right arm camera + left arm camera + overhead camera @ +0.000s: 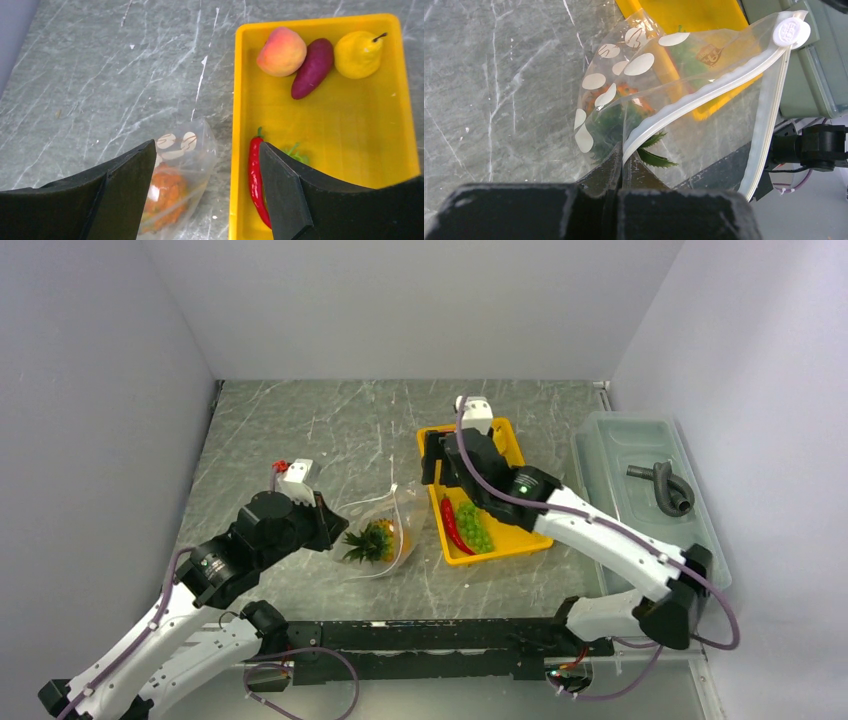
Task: Place the food in the zip-top bag and seal the zipper
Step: Adjust the zipper food storage bag at the center of the board.
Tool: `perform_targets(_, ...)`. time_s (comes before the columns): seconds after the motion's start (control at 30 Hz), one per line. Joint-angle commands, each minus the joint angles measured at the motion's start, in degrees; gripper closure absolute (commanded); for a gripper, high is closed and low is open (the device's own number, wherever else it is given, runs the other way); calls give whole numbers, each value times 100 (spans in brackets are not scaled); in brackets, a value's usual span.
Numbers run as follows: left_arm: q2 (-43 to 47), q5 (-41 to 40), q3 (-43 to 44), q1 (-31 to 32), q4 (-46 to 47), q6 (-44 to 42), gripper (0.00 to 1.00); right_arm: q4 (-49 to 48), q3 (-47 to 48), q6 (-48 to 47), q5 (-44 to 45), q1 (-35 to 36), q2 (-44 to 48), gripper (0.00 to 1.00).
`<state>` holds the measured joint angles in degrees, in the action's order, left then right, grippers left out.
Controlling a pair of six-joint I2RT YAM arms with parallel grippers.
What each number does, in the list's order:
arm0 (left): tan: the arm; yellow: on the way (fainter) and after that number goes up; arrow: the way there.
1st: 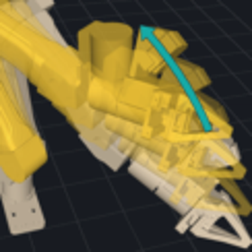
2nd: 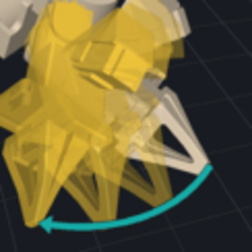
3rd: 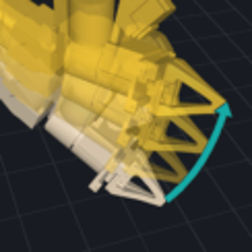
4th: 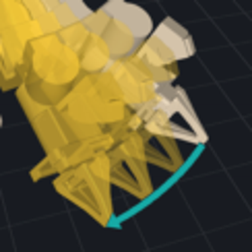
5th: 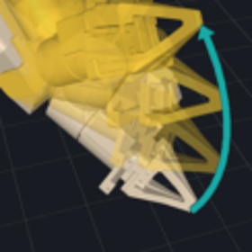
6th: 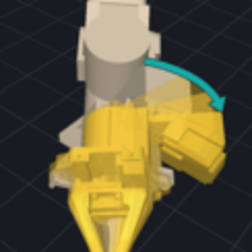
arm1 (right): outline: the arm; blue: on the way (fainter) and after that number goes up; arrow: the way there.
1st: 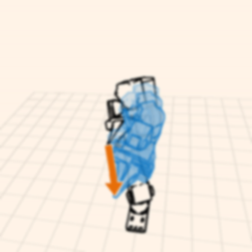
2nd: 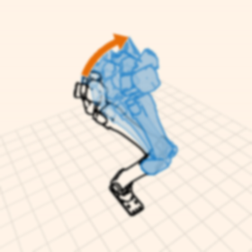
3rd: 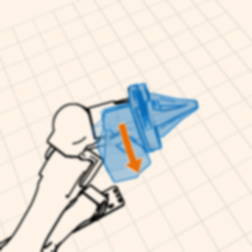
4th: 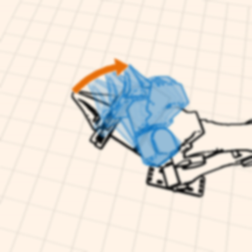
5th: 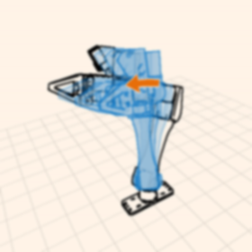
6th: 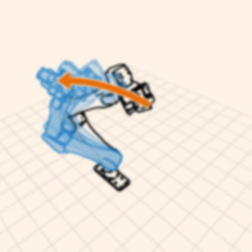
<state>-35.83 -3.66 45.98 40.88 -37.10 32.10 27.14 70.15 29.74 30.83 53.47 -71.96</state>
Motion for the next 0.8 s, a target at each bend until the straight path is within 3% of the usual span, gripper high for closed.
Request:
perform_targets(0.0, 80, 88, -1, -26, 274, -121, 100, -152, 408, 294, -701, -342, -577, 21)
perform_targets(0.5, 82, 151, -49, -27, 368, -133, 100, -687, 435, 766, -2033, -886, -2374, 26)
perform_targets(0.77, 121, 158, -20, -16, 344, -142, 100, -885, 441, 905, -2512, -959, -2765, 37)
